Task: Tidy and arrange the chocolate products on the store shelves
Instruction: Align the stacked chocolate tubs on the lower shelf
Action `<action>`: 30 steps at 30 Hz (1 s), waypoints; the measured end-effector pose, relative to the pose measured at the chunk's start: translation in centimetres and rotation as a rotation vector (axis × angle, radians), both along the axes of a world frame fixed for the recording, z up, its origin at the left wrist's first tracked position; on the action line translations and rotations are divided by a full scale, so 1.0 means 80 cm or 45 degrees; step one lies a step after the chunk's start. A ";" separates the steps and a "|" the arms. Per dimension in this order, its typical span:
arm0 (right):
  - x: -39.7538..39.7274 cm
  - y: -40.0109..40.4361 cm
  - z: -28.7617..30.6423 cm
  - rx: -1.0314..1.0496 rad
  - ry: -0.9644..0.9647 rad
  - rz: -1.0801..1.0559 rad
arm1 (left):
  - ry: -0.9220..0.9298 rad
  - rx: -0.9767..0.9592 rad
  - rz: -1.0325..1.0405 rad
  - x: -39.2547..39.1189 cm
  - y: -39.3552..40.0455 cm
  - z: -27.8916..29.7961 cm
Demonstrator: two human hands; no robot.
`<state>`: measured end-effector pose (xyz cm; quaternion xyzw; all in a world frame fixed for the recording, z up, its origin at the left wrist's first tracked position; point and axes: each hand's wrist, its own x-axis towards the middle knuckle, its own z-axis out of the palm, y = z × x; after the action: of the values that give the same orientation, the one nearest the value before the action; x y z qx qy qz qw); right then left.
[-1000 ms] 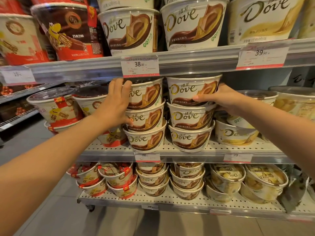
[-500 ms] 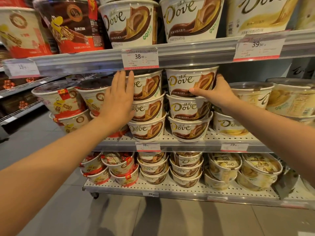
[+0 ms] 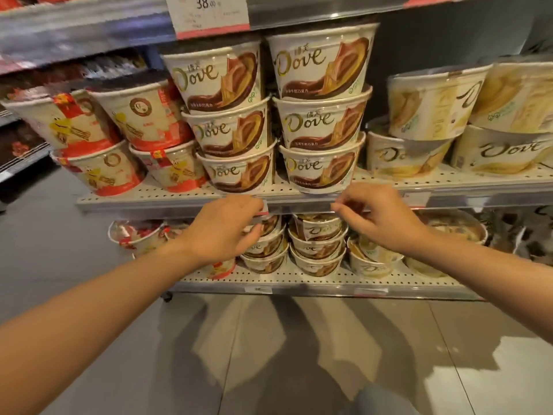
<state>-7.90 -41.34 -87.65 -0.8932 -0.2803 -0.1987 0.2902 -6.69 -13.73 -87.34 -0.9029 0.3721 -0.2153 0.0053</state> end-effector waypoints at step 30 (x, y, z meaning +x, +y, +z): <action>0.106 0.053 -0.157 -0.255 0.148 -0.580 | 0.273 -0.348 0.590 0.118 0.040 -0.156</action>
<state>0.61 -37.08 -100.17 -0.9675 -0.0729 -0.1785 0.1636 2.74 -10.55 -99.84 -0.9738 0.1220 -0.1598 -0.1067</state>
